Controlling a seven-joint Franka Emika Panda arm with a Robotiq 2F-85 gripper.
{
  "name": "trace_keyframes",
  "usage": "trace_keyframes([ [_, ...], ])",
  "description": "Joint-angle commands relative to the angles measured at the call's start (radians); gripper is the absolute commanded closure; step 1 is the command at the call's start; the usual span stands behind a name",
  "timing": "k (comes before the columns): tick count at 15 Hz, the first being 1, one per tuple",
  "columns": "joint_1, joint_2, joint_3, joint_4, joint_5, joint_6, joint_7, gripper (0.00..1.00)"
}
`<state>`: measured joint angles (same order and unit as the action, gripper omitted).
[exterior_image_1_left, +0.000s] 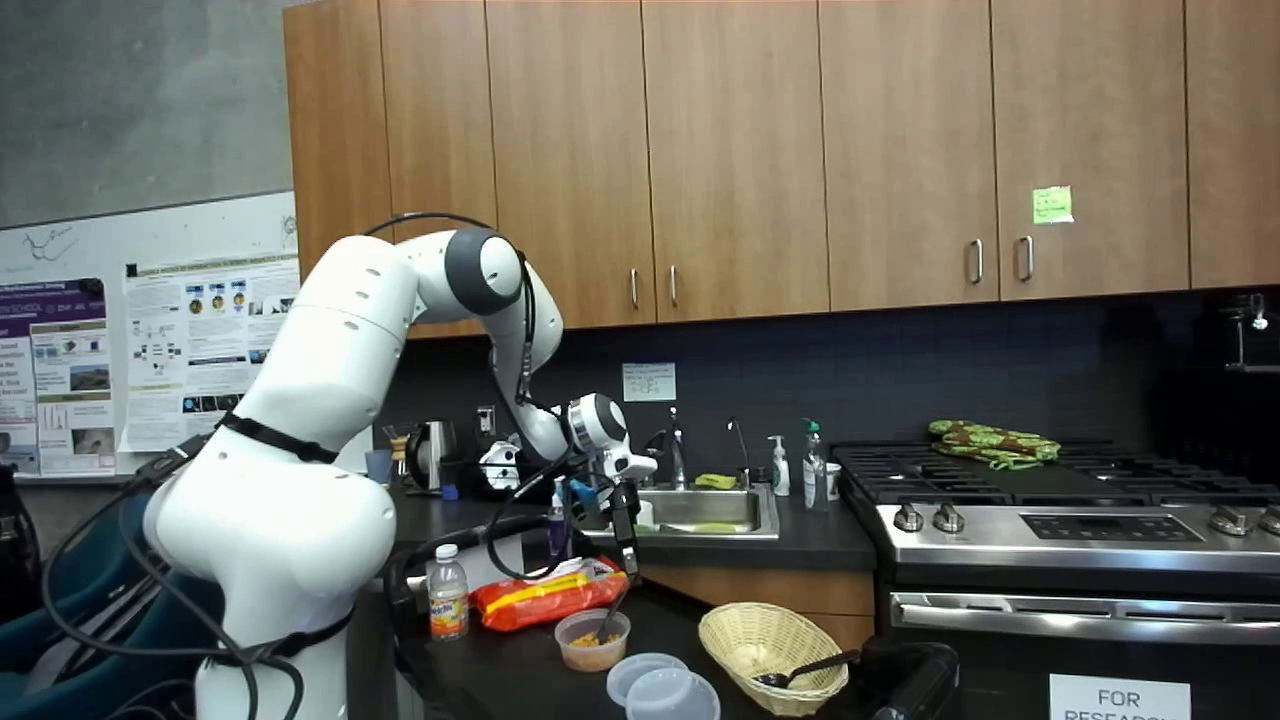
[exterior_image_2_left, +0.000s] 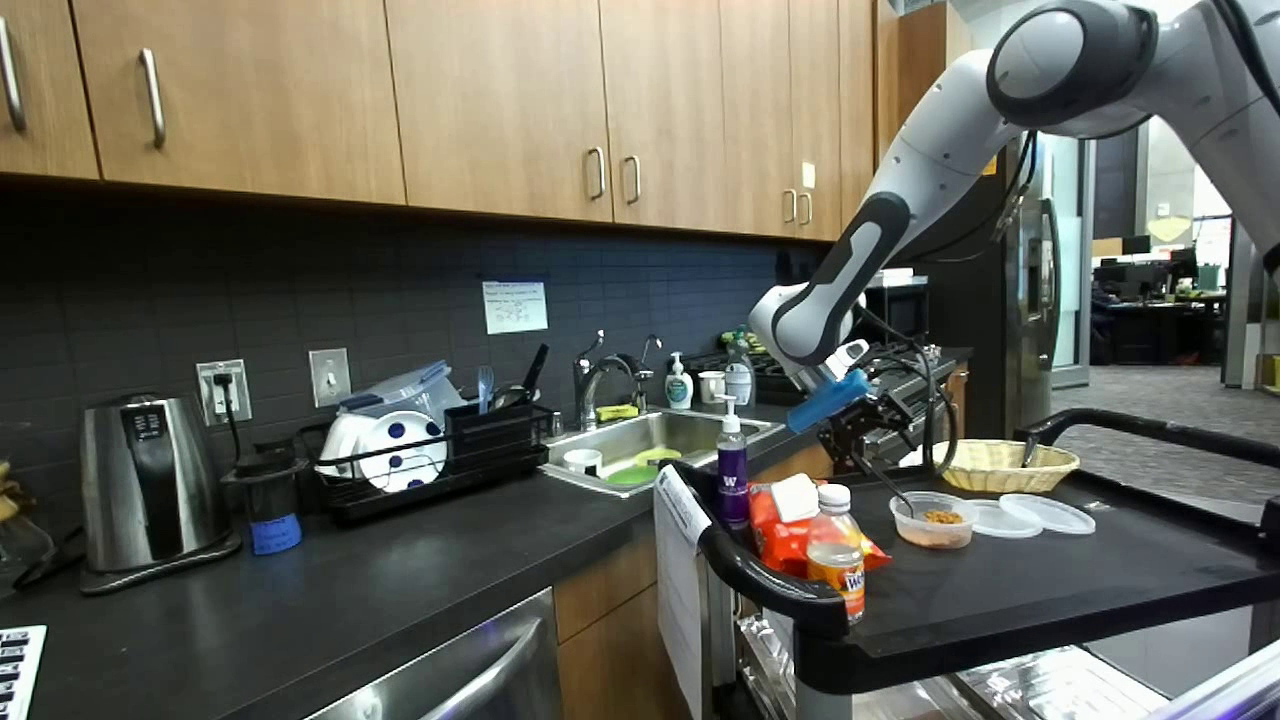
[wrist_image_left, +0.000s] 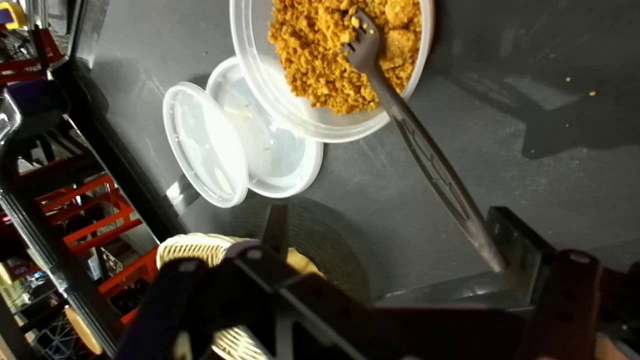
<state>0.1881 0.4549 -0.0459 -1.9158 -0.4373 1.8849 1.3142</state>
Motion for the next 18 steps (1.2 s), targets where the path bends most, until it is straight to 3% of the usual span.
trace_keyframes([
  [1, 0.006, -0.003, -0.009, 0.003, -0.017, -0.017, 0.013, 0.32],
  [7, 0.006, -0.008, -0.008, -0.008, -0.014, -0.017, 0.014, 0.81],
  [10, 0.005, -0.011, -0.008, -0.014, -0.012, -0.014, 0.016, 1.0],
  [15, 0.004, -0.014, -0.007, -0.023, -0.01, -0.009, 0.019, 1.0],
  [16, 0.003, -0.015, -0.008, -0.026, -0.01, -0.008, 0.021, 0.82],
  [18, 0.002, -0.016, -0.008, -0.029, -0.01, -0.008, 0.023, 0.68],
])
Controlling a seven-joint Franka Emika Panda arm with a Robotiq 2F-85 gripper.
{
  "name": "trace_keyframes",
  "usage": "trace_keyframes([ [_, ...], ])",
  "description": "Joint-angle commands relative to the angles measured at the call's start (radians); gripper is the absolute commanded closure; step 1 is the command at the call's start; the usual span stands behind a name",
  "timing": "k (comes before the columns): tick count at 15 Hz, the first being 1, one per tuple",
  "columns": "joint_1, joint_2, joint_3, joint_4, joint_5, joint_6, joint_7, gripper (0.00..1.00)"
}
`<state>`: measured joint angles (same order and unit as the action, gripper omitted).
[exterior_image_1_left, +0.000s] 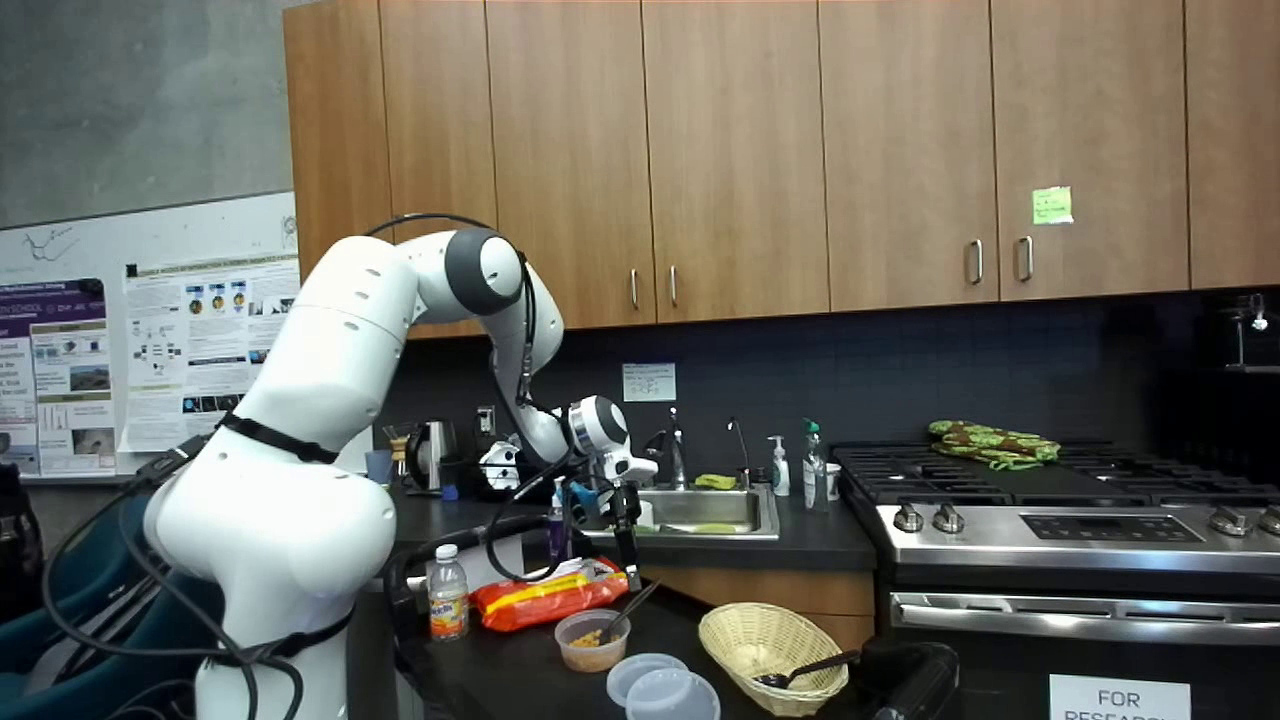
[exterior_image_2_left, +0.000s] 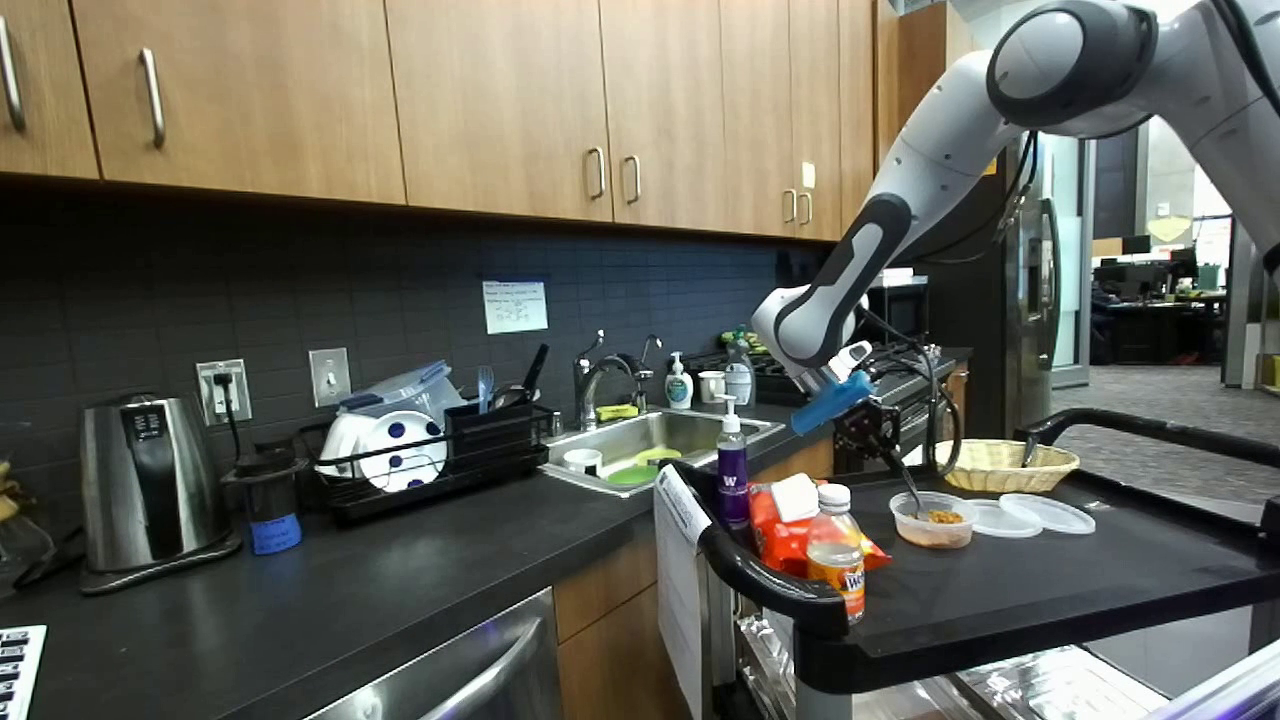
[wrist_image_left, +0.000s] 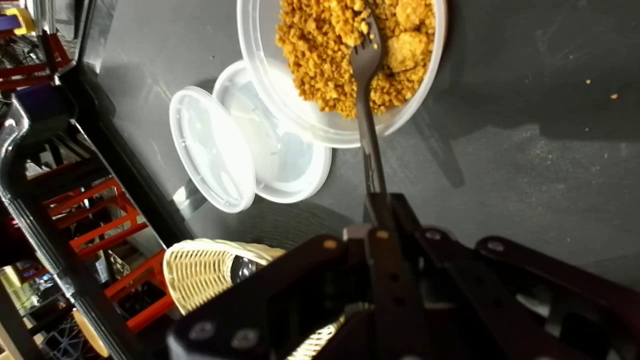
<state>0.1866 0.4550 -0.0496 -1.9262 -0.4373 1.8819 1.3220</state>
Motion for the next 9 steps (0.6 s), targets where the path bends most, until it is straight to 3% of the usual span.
trace_keyframes([
  [1, 0.003, -0.017, -0.005, -0.02, -0.01, -0.004, 0.016, 0.63],
  [9, -0.001, -0.01, -0.014, -0.023, -0.014, -0.006, 0.019, 0.07],
])
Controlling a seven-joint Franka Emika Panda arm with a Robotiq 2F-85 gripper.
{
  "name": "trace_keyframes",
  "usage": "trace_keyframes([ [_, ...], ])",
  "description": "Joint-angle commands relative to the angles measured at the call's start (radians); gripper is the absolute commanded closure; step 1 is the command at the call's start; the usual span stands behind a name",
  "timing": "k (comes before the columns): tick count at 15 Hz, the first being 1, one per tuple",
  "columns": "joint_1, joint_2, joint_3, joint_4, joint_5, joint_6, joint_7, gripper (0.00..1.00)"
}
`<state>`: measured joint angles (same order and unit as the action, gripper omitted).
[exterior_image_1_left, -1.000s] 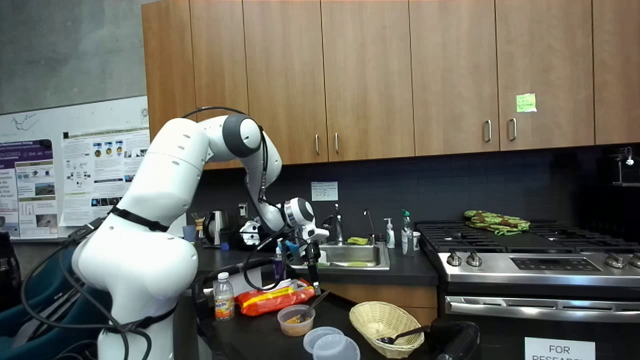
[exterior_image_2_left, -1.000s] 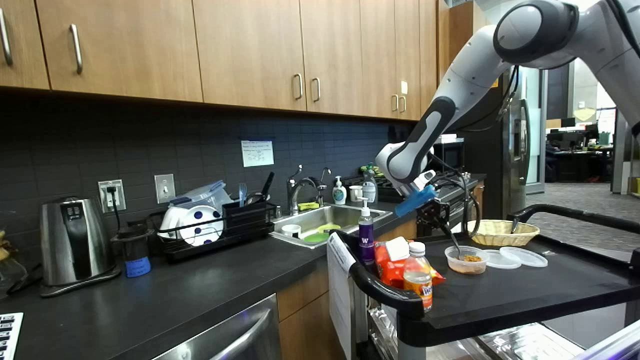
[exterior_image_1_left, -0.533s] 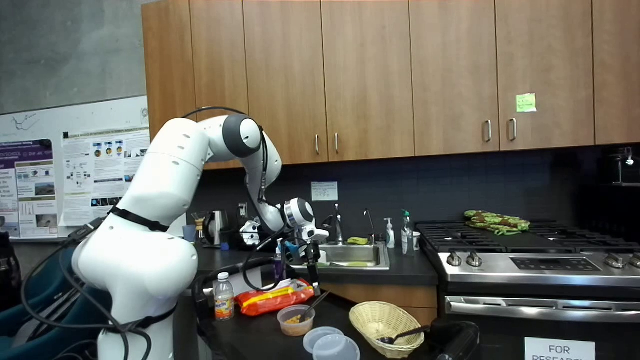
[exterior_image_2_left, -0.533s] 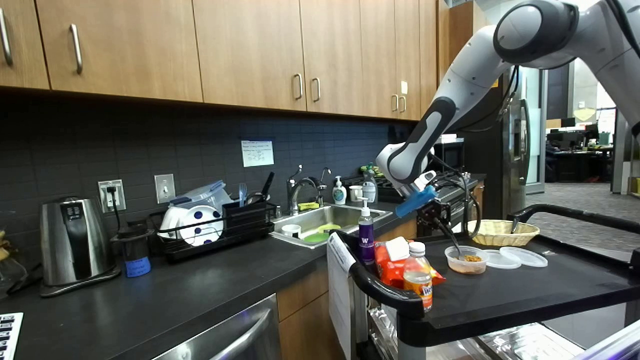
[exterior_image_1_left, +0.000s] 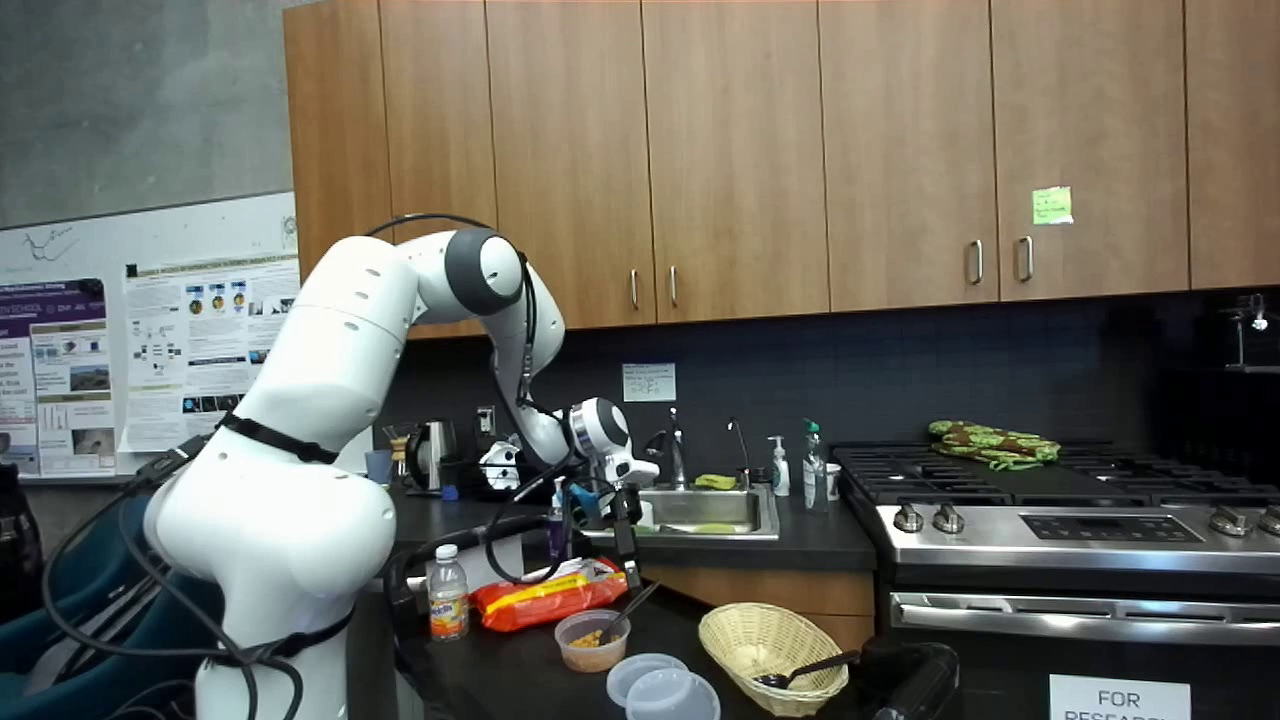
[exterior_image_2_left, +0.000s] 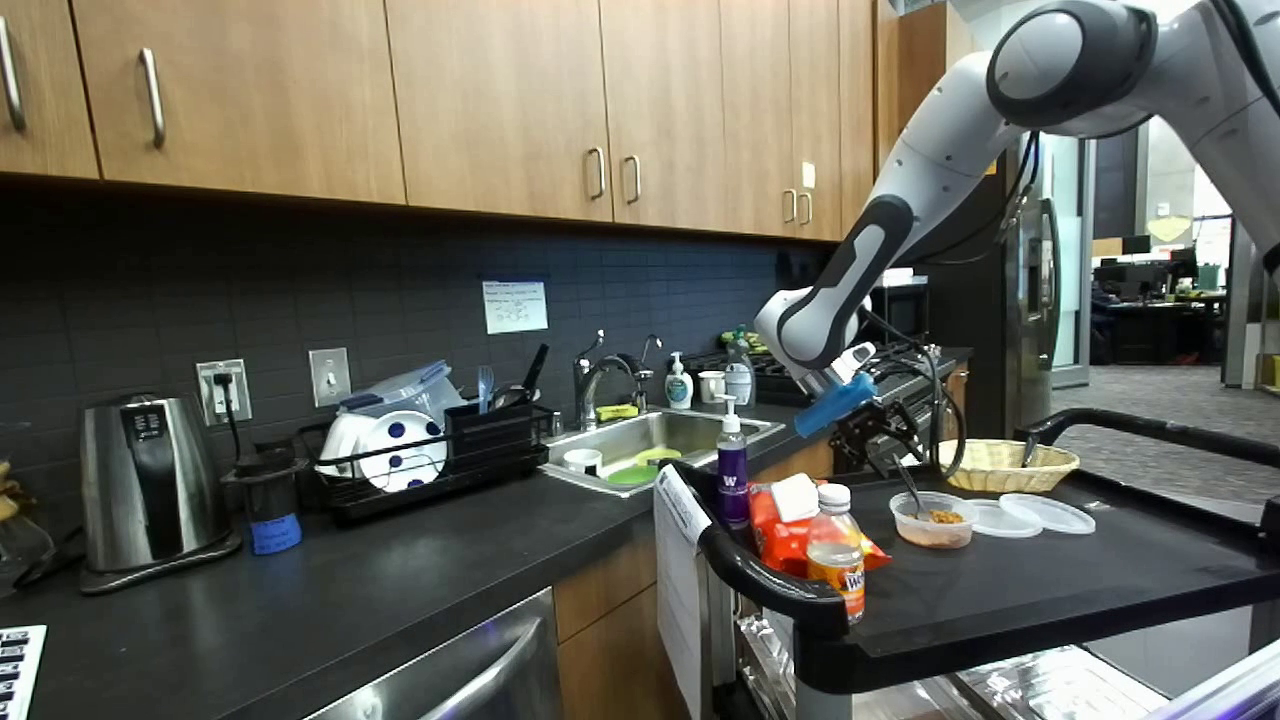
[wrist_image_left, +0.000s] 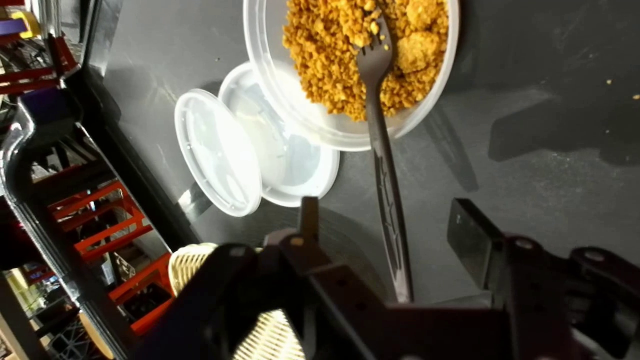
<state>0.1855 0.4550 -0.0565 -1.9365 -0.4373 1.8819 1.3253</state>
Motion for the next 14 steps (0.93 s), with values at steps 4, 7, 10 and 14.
trace_keyframes([
  [4, -0.002, -0.008, -0.019, -0.008, -0.017, -0.012, 0.027, 0.0],
  [7, -0.003, -0.007, -0.027, -0.006, -0.018, -0.02, 0.037, 0.0],
  [10, -0.004, -0.008, -0.033, -0.005, -0.02, -0.038, 0.045, 0.22],
  [14, -0.001, -0.007, -0.035, -0.001, -0.029, -0.07, 0.059, 0.44],
])
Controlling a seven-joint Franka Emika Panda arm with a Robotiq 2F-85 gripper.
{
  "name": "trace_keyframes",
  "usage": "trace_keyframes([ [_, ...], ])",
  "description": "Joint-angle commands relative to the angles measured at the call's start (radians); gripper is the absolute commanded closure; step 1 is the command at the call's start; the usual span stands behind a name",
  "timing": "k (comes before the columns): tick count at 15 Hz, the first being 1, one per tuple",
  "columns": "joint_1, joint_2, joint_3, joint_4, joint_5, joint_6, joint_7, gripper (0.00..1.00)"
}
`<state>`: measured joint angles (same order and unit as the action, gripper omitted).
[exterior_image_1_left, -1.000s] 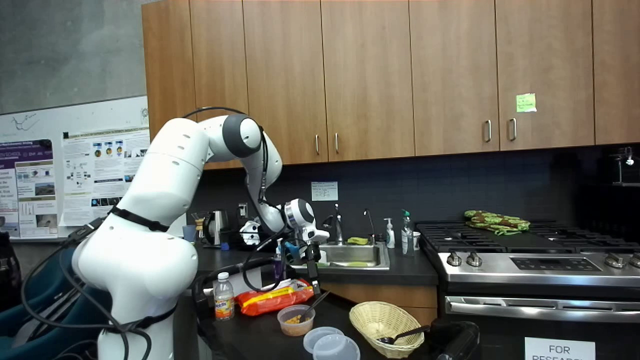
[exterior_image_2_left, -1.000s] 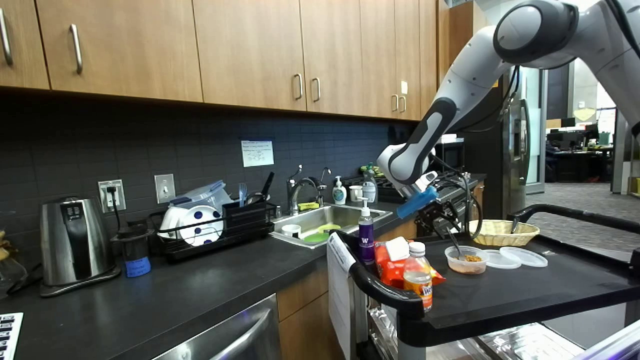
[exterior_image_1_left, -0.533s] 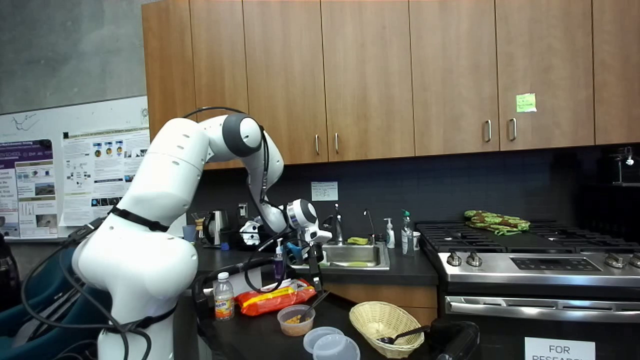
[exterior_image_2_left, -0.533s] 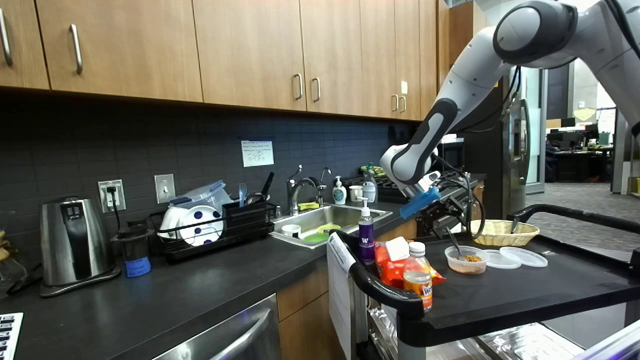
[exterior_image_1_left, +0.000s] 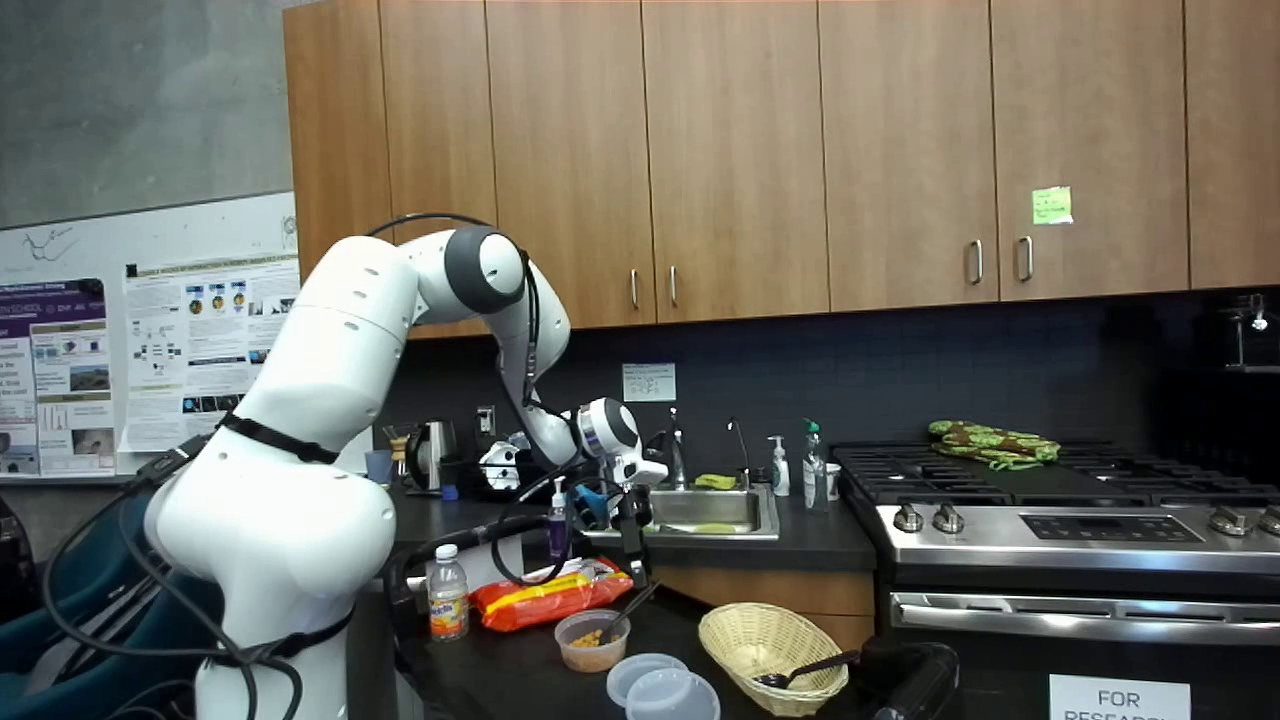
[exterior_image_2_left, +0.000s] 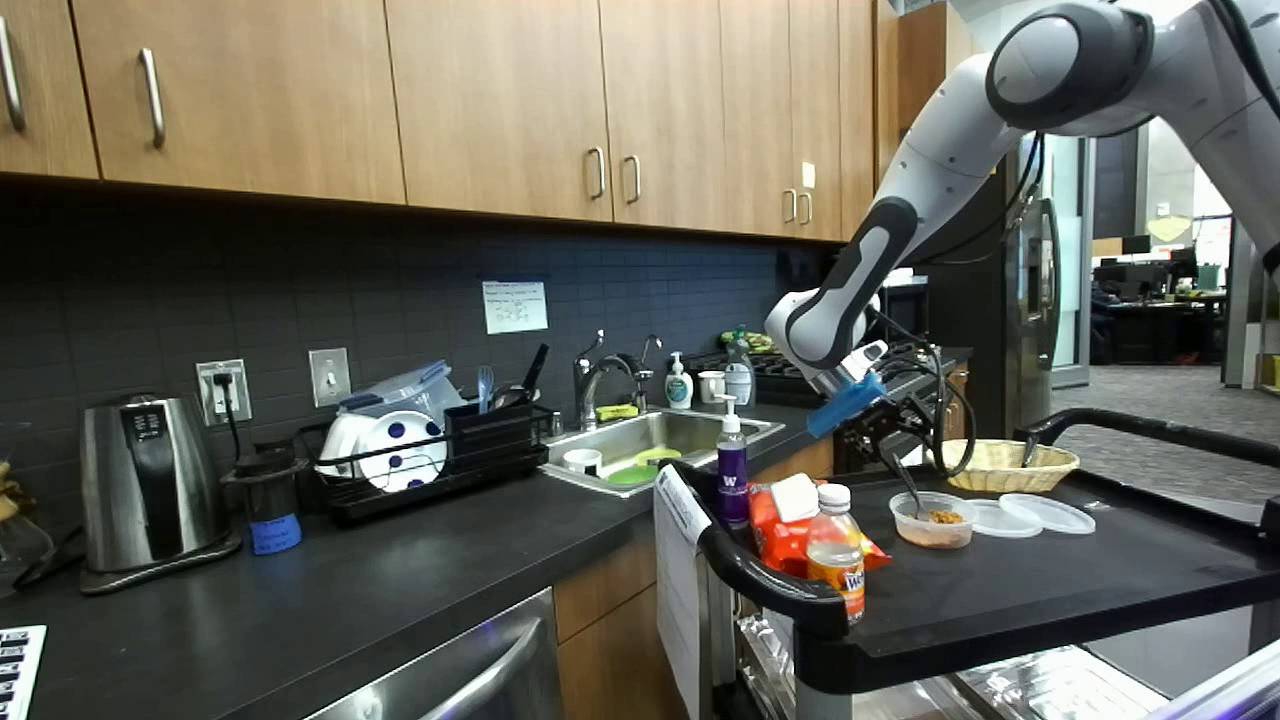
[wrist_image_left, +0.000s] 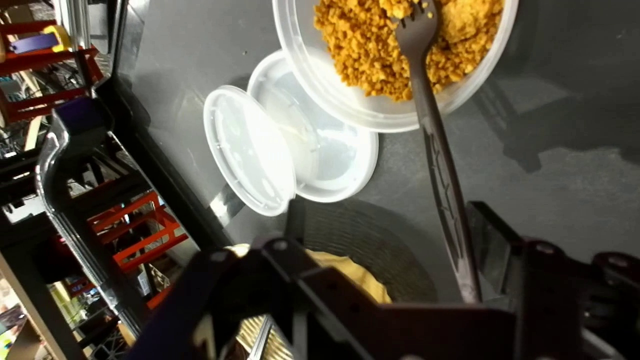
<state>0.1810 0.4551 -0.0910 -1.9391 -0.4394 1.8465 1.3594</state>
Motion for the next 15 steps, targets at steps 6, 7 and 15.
trace_keyframes([
  [6, 0.002, -0.014, 0.01, 0.003, -0.023, -0.065, 0.029, 0.92],
  [7, 0.002, -0.015, 0.013, 0.003, -0.02, -0.064, 0.029, 0.98],
  [15, -0.006, -0.008, 0.019, -0.005, -0.009, -0.048, 0.026, 0.56],
])
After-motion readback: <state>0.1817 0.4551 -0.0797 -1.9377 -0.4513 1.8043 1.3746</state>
